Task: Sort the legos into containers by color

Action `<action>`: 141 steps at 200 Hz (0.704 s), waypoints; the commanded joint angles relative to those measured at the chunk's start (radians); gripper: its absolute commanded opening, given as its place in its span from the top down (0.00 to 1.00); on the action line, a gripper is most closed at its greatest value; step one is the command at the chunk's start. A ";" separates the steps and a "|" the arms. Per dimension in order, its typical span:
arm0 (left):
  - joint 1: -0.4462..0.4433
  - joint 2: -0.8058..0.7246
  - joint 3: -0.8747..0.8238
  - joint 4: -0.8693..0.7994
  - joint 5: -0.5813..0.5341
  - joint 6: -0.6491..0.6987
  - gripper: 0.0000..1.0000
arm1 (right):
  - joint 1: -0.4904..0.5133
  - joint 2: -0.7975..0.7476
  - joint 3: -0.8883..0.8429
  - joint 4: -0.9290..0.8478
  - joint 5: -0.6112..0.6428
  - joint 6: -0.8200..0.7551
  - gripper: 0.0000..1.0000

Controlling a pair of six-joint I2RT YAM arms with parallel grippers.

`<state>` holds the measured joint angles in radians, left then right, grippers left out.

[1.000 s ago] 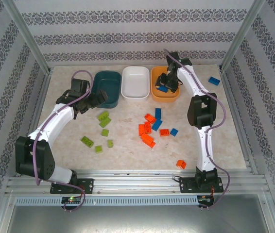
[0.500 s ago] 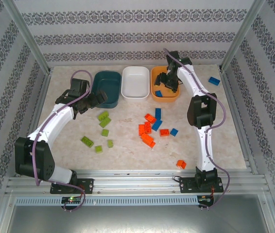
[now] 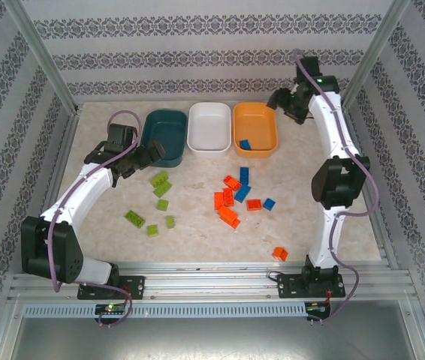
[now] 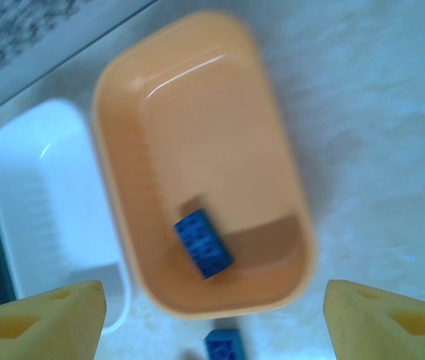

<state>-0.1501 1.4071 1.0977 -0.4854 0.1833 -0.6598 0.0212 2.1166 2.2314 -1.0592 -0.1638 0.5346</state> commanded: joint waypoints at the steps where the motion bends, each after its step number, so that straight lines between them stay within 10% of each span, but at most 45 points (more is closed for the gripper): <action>1: 0.007 -0.023 -0.006 0.005 0.011 -0.003 0.00 | -0.040 -0.040 -0.066 0.026 0.140 -0.022 0.23; 69: 0.007 0.007 0.075 -0.060 0.033 0.036 0.00 | -0.093 -0.128 -0.426 0.412 0.483 -0.104 0.16; 141: 0.008 0.072 0.206 -0.173 0.043 0.065 0.00 | -0.186 0.053 -0.314 0.376 0.470 -0.008 0.18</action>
<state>-0.1501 1.4574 1.2530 -0.5751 0.2131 -0.6262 -0.1371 2.1136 1.8767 -0.6899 0.2840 0.4824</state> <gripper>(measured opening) 0.999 0.833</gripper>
